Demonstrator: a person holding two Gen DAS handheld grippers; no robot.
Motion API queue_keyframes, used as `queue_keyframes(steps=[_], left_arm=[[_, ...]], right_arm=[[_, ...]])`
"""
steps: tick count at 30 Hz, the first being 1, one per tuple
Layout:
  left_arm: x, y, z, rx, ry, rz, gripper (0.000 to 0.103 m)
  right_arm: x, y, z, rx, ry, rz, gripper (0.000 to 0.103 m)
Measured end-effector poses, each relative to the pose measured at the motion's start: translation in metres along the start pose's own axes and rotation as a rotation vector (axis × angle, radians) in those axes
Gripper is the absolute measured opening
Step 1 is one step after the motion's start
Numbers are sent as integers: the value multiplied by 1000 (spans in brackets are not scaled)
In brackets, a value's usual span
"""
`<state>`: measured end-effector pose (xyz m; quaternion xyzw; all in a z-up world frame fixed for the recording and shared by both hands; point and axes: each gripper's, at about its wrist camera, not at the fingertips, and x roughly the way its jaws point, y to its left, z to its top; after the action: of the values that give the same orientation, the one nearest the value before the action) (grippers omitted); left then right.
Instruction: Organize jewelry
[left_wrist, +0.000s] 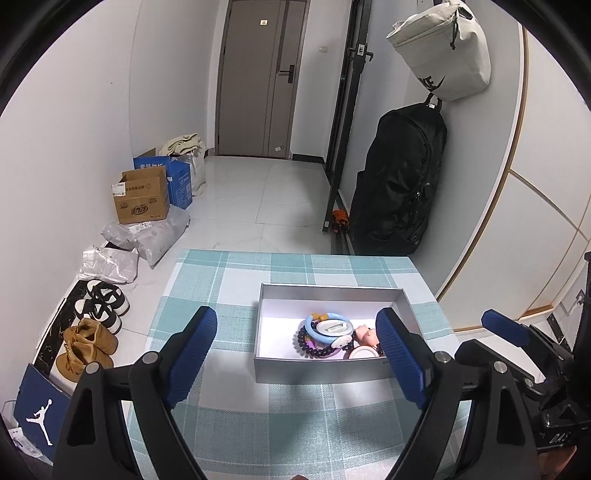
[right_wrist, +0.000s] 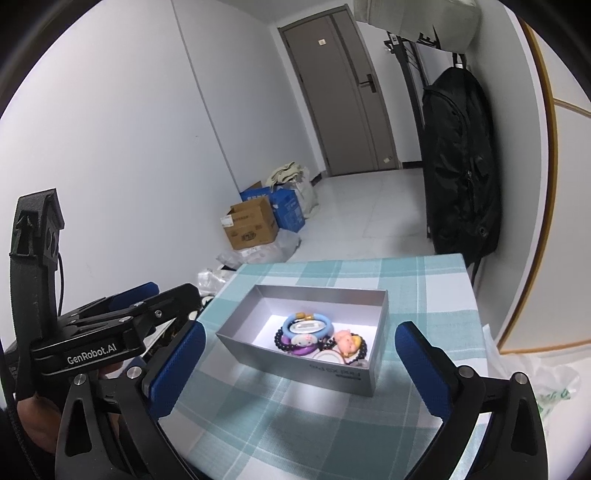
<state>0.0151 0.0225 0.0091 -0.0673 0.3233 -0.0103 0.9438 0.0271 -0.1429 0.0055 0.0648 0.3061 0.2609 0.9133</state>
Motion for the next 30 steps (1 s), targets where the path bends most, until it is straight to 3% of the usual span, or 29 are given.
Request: queue_keyframes(steps=[30], left_arm=[[-2,-3,0,5,7,-20,85]], right_arm=[[1,-4,-1,25,22,-21,103]])
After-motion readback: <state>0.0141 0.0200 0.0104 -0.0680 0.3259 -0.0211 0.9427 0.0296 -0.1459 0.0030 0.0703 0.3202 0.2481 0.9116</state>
